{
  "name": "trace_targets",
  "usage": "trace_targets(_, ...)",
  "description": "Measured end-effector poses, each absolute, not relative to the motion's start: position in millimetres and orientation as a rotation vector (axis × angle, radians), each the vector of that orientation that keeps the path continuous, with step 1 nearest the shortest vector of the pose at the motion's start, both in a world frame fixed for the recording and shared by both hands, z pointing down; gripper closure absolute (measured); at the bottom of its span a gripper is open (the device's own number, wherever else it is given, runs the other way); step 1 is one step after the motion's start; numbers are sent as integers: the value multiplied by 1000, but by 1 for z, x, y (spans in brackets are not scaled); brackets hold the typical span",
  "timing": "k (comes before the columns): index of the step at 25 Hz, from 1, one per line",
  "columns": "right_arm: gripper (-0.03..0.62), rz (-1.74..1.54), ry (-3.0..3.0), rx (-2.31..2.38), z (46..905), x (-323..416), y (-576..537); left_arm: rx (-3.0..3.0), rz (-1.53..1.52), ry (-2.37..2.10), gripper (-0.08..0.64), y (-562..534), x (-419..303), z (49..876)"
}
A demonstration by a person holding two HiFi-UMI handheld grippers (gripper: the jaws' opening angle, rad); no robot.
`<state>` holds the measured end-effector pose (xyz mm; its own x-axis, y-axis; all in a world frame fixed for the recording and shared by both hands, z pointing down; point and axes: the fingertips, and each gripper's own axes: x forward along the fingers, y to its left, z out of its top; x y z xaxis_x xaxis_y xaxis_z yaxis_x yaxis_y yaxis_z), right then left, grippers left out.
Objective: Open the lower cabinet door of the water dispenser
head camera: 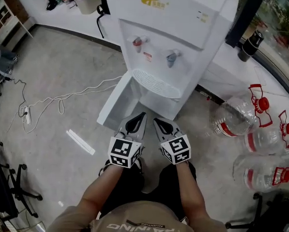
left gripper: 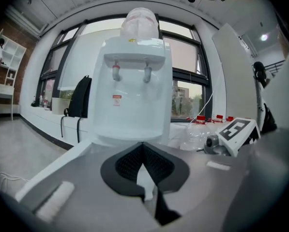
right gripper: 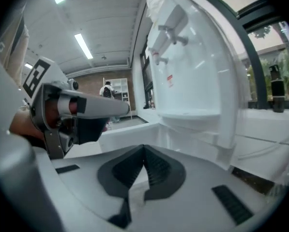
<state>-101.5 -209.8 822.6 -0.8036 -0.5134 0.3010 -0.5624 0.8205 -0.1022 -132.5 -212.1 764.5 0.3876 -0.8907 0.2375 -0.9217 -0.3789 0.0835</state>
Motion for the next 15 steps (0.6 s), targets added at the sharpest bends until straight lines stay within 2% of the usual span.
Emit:
trace_targets(3,581,313,-2711,931,813,-68,-216,2430,190,-1506,552,-214,-110,769)
trace_targets(7,581,372,-2680,1047,793,-33,-226,2464,301,-1528,552,-229,-101,751)
trace_targets(15,581,427,-2643,1147,683,-13,-214,2440,363,-1461,552,-231,-103,641)
